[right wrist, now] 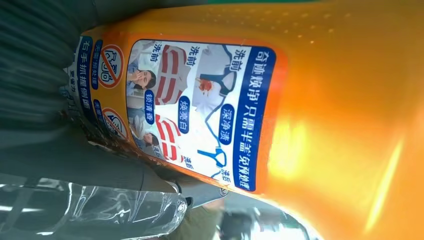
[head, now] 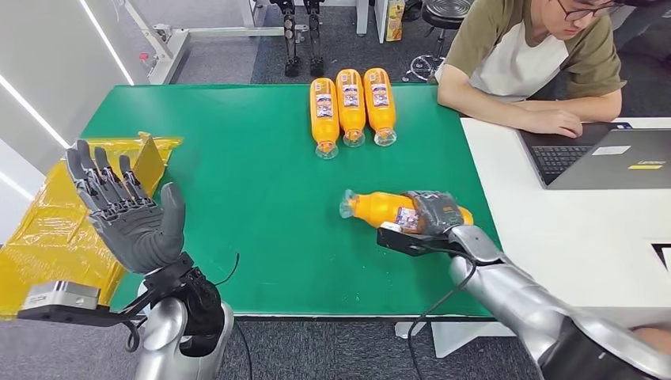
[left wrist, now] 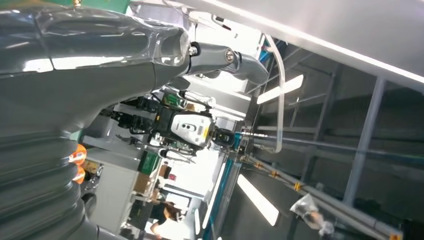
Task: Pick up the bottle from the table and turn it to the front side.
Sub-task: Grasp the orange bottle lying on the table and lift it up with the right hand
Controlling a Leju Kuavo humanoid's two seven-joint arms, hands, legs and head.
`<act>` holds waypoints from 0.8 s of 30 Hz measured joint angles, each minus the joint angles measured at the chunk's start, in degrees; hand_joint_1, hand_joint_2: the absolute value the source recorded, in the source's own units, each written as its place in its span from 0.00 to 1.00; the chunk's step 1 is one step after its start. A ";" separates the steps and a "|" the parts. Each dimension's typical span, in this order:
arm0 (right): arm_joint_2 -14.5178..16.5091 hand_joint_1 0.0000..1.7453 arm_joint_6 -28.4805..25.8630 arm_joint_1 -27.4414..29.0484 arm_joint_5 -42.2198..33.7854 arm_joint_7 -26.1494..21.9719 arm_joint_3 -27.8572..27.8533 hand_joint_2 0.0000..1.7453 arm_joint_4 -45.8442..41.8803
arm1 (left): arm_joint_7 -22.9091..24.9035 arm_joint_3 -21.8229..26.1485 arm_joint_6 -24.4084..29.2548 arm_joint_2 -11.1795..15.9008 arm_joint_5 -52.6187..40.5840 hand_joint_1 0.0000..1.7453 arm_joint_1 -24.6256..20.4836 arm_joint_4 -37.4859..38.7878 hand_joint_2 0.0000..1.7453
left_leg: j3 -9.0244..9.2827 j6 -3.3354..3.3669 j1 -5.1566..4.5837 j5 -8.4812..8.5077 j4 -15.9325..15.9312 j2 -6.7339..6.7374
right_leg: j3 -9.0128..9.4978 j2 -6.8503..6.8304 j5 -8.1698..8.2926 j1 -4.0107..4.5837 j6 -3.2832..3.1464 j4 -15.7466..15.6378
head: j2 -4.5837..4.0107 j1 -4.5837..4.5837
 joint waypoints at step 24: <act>12.22 1.00 -12.60 14.32 -7.15 -24.33 -26.89 1.00 -15.66 | 0.00 -4.13 -22.64 -1.97 1.79 0.00 -6.61 27.56 1.00 | -0.07 -0.02 -0.04 0.00 -0.02 0.02 | -0.15 0.03 -0.03 -0.03 -0.01 0.00 | 0.00 -0.01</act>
